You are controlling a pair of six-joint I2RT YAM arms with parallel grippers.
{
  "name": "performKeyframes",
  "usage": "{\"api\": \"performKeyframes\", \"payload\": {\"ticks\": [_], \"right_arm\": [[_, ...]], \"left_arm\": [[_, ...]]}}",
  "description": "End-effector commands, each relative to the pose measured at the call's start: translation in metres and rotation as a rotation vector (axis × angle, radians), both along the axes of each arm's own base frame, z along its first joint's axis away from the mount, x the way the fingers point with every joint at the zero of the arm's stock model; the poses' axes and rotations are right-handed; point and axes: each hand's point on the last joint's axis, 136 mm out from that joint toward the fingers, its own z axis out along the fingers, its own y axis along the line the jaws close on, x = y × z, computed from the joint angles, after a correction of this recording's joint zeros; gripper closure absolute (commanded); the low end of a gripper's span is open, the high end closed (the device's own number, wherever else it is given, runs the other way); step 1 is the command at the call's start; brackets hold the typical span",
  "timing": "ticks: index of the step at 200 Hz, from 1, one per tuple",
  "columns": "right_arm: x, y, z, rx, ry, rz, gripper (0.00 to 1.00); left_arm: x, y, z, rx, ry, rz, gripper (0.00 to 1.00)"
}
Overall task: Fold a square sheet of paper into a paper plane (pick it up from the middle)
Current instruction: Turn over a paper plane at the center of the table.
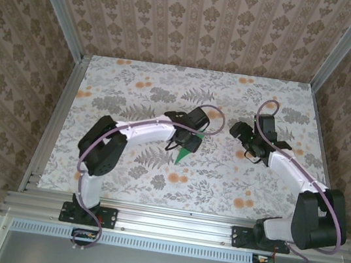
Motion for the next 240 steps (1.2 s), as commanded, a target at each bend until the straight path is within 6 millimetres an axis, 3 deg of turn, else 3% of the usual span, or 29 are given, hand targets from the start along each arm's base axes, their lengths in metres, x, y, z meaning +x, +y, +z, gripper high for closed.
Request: {"api": "performKeyframes", "payload": {"ticks": [1, 43, 108, 128, 182, 191, 240], "right_arm": [[-0.002, -0.012, 0.0, -0.032, -0.009, -0.044, 0.15], [0.0, -0.01, -0.002, -0.024, -0.007, -0.032, 0.15], [0.007, 0.003, -0.002, 0.03, -0.013, 0.009, 0.16], [0.009, 0.008, 0.0, 0.047, -0.017, 0.03, 0.16], [0.008, 0.041, 0.007, 0.042, -0.039, 0.175, 0.24], [0.007, 0.05, -0.003, 0.034, -0.009, 0.202, 0.24], [0.002, 0.112, -0.004, 0.061, -0.025, 0.376, 0.25]], "left_arm": [[0.007, 0.006, -0.002, 0.091, -0.007, 0.011, 0.42], [0.013, 0.008, -0.016, 0.158, 0.007, 0.027, 0.5], [0.015, 0.009, 0.008, 0.037, 0.016, 0.069, 0.92], [0.014, 0.012, 0.012, -0.06, 0.064, 0.094, 1.0], [0.025, 0.018, 0.035, -0.522, 0.223, 0.206, 1.0], [0.028, 0.021, 0.036, -0.576, 0.233, 0.228, 1.0], [0.04, 0.044, 0.016, -0.757, 0.29, 0.382, 1.0]]}}
